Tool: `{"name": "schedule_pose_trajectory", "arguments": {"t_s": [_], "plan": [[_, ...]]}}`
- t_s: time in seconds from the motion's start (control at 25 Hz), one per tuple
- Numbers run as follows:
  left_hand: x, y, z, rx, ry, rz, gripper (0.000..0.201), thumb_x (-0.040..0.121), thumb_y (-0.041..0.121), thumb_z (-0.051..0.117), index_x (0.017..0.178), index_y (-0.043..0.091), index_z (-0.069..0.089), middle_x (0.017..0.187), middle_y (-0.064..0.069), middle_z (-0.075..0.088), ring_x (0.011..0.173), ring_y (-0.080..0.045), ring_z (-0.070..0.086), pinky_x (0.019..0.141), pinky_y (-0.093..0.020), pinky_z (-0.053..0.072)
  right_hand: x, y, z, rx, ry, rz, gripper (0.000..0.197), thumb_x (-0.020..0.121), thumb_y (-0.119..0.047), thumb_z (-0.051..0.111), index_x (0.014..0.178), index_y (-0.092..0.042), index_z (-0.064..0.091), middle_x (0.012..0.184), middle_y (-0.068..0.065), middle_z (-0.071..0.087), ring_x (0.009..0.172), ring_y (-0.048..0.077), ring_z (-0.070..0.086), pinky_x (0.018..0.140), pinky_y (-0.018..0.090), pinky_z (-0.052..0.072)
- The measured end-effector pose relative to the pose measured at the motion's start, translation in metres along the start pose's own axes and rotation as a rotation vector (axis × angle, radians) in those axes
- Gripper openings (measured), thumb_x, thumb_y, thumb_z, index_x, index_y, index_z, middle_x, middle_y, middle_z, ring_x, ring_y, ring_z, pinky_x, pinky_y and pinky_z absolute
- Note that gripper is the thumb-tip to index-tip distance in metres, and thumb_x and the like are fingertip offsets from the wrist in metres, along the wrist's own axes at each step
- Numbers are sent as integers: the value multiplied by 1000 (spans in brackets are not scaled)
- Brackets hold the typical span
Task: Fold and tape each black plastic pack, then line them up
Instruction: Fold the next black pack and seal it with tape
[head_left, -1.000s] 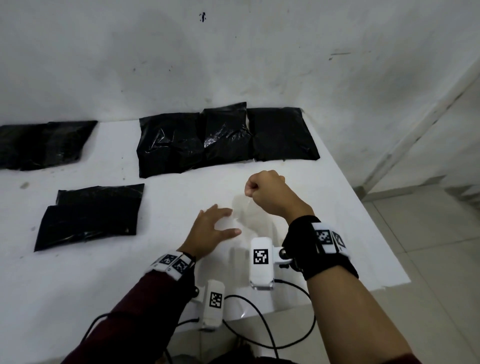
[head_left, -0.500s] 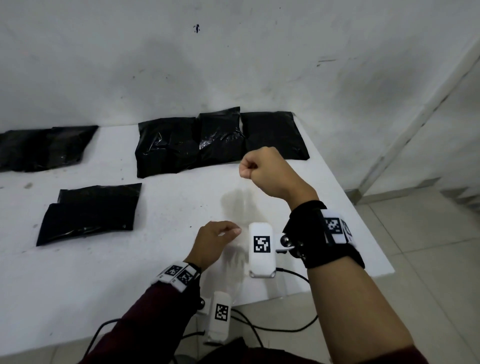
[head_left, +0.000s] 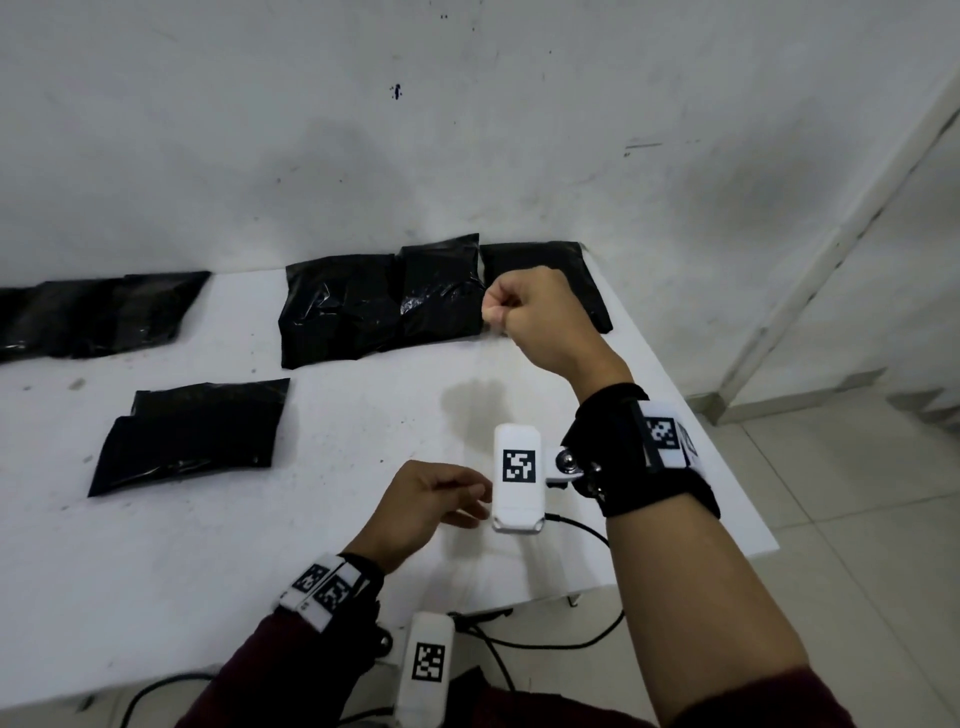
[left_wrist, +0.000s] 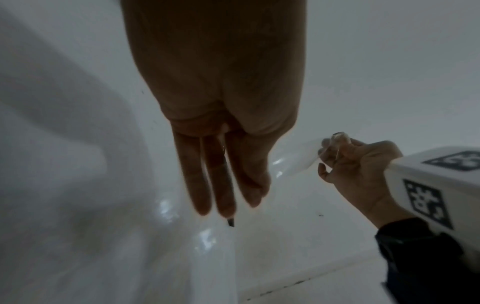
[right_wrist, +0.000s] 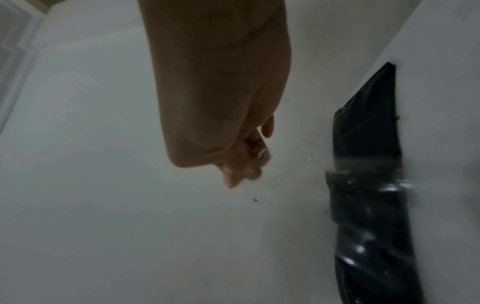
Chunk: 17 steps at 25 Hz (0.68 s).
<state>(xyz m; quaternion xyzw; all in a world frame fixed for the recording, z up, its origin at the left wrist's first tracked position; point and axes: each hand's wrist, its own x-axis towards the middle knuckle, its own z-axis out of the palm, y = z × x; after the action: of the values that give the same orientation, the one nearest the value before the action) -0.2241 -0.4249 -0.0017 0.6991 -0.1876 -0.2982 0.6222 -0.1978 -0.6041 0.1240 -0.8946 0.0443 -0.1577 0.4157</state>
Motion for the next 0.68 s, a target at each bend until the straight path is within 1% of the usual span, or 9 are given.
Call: {"name": "schedule_pose_trajectory", "arguments": {"t_s": [0.12, 0.16, 0.24, 0.32, 0.4, 0.44, 0.56, 0.64, 0.68], "plan": [[1, 14, 1, 2, -10, 28, 19, 85, -7, 54, 98, -8, 68, 91, -30, 68, 86, -48, 63, 77, -49, 55, 8, -5, -4, 9, 56, -16, 31, 80, 0, 53, 56, -20, 51, 46, -16, 52, 56, 1, 41, 78, 32, 33], [1, 15, 0, 0, -23, 30, 19, 85, -8, 54, 98, -9, 68, 91, -30, 67, 86, -49, 63, 77, -49, 55, 8, -7, -4, -4, 55, -22, 30, 79, 0, 53, 56, -20, 51, 45, -19, 52, 55, 1, 41, 78, 32, 33], [1, 17, 0, -11, -34, 36, 20, 84, -8, 54, 99, -9, 68, 91, -30, 67, 87, -50, 63, 77, -50, 55, 9, -9, -5, -20, 72, -33, 27, 78, 0, 54, 58, -18, 53, 44, -15, 50, 55, 2, 41, 77, 32, 34], [-1, 17, 0, -15, -37, 46, 20, 84, -10, 53, 97, -10, 68, 89, -32, 67, 85, -51, 62, 71, -44, 56, 8, -10, -5, -13, 82, -24, 31, 78, 1, 54, 55, -21, 51, 42, -17, 50, 54, 2, 41, 77, 32, 34], [-5, 17, 0, -42, -34, 58, 19, 83, -11, 53, 95, -11, 68, 87, -33, 66, 83, -53, 60, 65, -38, 54, 7, -12, -3, 0, 85, -22, 35, 78, 0, 54, 53, -24, 49, 43, -24, 51, 54, 2, 41, 78, 32, 35], [-7, 17, -1, -65, -35, 66, 18, 83, -9, 55, 95, -10, 68, 87, -32, 66, 83, -52, 60, 65, -36, 54, 7, -14, -3, 7, 87, -28, 36, 78, 0, 54, 53, -25, 49, 42, -21, 51, 54, 3, 42, 80, 34, 37], [-12, 11, -6, -123, -33, 46, 24, 77, 3, 63, 99, -4, 69, 89, -26, 69, 84, -42, 65, 71, -35, 56, 8, -20, 1, -3, 86, -41, 31, 78, 2, 52, 55, -19, 52, 51, -16, 50, 61, 8, 46, 88, 37, 42], [-15, -3, -5, -95, -16, -38, 28, 75, -1, 70, 103, -2, 68, 92, -18, 72, 85, -29, 69, 77, -30, 55, 8, -22, 2, -37, 87, -35, 25, 79, 1, 52, 60, -15, 55, 57, -15, 51, 68, 13, 50, 91, 37, 43], [-17, -11, -3, -52, -14, -101, 27, 74, -1, 72, 101, -1, 70, 91, -15, 73, 84, -23, 68, 75, -27, 54, 7, -22, 2, -57, 89, -24, 25, 79, 0, 52, 60, -16, 55, 58, -15, 51, 71, 15, 51, 92, 36, 42]]}}
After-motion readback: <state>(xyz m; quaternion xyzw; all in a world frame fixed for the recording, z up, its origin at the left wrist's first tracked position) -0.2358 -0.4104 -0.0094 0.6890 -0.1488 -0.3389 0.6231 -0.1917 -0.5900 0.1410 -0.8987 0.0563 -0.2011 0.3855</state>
